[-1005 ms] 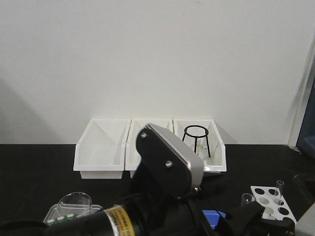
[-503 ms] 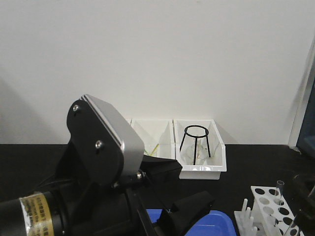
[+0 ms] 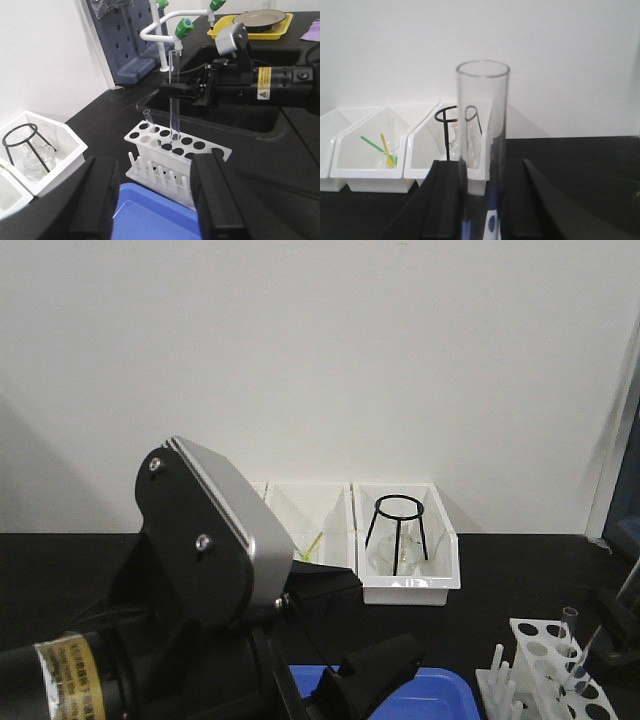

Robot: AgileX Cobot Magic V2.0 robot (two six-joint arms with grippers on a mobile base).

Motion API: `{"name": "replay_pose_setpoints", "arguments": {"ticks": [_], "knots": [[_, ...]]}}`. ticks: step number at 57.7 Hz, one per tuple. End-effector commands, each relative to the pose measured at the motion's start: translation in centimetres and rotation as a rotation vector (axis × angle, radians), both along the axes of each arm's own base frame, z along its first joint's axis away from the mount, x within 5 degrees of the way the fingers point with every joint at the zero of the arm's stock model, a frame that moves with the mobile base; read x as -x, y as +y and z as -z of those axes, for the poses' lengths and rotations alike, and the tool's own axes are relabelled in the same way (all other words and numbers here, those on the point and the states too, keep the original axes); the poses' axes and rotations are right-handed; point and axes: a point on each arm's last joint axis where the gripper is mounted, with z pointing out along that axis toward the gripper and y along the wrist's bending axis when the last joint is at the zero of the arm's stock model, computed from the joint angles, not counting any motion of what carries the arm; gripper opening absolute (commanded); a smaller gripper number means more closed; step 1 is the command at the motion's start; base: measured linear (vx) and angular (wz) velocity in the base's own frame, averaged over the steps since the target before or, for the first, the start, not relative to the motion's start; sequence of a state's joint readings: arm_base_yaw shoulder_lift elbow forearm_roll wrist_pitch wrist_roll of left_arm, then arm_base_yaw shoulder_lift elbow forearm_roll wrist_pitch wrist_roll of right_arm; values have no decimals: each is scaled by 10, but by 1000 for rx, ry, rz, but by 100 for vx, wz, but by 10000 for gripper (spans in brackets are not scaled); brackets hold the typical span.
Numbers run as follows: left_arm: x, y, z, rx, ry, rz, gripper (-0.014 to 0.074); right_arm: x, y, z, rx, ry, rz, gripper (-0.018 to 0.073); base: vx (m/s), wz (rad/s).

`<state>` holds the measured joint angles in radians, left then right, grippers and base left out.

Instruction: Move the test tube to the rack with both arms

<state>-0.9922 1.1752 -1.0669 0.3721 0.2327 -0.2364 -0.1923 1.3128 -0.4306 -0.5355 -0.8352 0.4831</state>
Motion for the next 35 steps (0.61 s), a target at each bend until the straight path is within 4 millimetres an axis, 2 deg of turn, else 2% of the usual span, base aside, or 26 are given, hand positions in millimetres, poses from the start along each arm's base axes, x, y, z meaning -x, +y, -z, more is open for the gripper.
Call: {"name": "replay_pose_setpoints", "arguments": {"ticks": [1, 7, 35], "knots": [[6, 4, -25, 103, -77, 28, 461, -10, -1, -24, 3, -145, -19, -8, 0, 0], [6, 4, -25, 102, -76, 28, 461, -18, -2, -21, 14, -130, -33, -8, 0, 0], [5, 5, -21, 67, -53, 11, 461, -37, 0, 20, 48, -52, -102, -8, 0, 0]]}}
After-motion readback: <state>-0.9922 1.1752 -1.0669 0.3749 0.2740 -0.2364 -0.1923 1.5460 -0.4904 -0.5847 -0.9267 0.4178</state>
